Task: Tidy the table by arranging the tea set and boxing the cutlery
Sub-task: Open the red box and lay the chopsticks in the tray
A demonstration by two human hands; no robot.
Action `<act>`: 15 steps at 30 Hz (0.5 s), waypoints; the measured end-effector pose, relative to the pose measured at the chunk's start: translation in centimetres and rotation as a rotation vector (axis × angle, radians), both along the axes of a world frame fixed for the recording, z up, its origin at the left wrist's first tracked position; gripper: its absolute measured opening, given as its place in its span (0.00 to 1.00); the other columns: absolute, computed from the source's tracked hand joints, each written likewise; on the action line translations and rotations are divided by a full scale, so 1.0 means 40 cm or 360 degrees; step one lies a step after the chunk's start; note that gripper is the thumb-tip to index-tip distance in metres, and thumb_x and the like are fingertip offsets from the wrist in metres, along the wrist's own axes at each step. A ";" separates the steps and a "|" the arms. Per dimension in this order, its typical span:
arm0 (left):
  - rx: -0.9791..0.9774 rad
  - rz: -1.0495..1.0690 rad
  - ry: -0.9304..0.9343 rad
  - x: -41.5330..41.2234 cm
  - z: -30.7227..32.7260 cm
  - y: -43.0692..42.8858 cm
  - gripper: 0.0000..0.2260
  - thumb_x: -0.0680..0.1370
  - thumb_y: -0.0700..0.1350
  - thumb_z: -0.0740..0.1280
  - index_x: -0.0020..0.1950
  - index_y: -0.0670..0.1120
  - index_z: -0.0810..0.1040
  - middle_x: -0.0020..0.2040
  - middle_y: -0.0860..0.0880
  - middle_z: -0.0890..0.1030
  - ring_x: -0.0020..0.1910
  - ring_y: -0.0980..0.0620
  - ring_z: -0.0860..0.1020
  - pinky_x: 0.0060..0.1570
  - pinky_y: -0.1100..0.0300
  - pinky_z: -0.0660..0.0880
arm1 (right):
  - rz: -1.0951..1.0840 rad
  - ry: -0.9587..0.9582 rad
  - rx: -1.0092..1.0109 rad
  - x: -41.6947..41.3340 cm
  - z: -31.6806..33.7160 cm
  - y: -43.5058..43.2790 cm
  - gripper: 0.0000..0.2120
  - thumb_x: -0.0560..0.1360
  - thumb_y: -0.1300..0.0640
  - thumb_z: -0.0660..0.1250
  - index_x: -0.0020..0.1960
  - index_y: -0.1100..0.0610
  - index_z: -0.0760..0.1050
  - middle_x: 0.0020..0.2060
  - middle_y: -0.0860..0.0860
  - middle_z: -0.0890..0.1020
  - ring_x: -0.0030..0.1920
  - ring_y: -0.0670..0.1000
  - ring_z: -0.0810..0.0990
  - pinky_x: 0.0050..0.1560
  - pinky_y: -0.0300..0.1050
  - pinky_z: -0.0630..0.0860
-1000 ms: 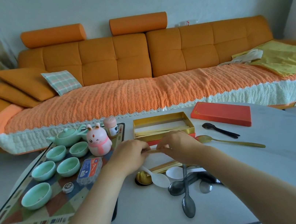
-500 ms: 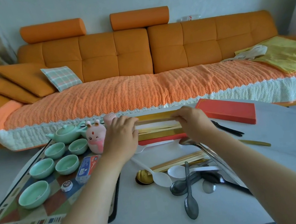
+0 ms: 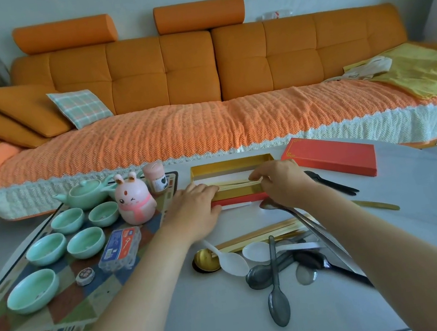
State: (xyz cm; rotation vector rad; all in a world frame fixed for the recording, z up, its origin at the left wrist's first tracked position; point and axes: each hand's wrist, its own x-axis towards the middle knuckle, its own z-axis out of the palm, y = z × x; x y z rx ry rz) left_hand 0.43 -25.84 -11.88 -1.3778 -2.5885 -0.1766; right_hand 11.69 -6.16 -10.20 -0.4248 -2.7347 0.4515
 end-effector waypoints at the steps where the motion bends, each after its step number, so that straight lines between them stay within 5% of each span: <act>1: 0.0016 -0.0007 -0.0003 0.001 0.001 0.000 0.22 0.82 0.54 0.57 0.75 0.51 0.64 0.73 0.52 0.69 0.72 0.51 0.63 0.66 0.53 0.61 | 0.0036 0.0006 0.0066 0.002 0.001 -0.005 0.19 0.76 0.64 0.56 0.58 0.52 0.81 0.50 0.47 0.86 0.55 0.46 0.79 0.69 0.50 0.64; 5: 0.0021 -0.0032 -0.0029 0.006 0.007 -0.004 0.22 0.82 0.54 0.58 0.76 0.52 0.63 0.73 0.52 0.69 0.71 0.50 0.65 0.65 0.53 0.61 | 0.0164 -0.0177 0.0118 0.010 0.007 -0.022 0.20 0.78 0.60 0.54 0.62 0.52 0.79 0.33 0.43 0.84 0.44 0.41 0.78 0.69 0.45 0.62; 8: 0.0054 -0.0051 -0.0065 0.011 0.009 -0.010 0.23 0.82 0.53 0.59 0.77 0.51 0.62 0.74 0.52 0.68 0.72 0.50 0.65 0.67 0.53 0.60 | 0.0167 -0.0229 0.0109 0.020 0.011 -0.028 0.20 0.79 0.59 0.54 0.66 0.50 0.76 0.39 0.43 0.85 0.50 0.43 0.77 0.65 0.43 0.59; 11: 0.0198 -0.0121 -0.0023 0.020 0.013 -0.014 0.21 0.81 0.51 0.62 0.74 0.51 0.67 0.71 0.53 0.69 0.70 0.51 0.65 0.66 0.55 0.61 | 0.0221 -0.0018 0.0272 0.025 0.009 -0.026 0.18 0.77 0.60 0.60 0.63 0.51 0.78 0.57 0.47 0.82 0.62 0.50 0.73 0.63 0.47 0.62; 15: 0.0363 -0.0206 0.0017 0.053 0.033 -0.018 0.10 0.79 0.49 0.65 0.60 0.52 0.76 0.56 0.55 0.76 0.56 0.53 0.74 0.49 0.62 0.66 | 0.0413 0.0099 0.0252 0.046 0.041 -0.054 0.13 0.73 0.61 0.65 0.50 0.48 0.83 0.45 0.43 0.80 0.50 0.47 0.77 0.50 0.41 0.71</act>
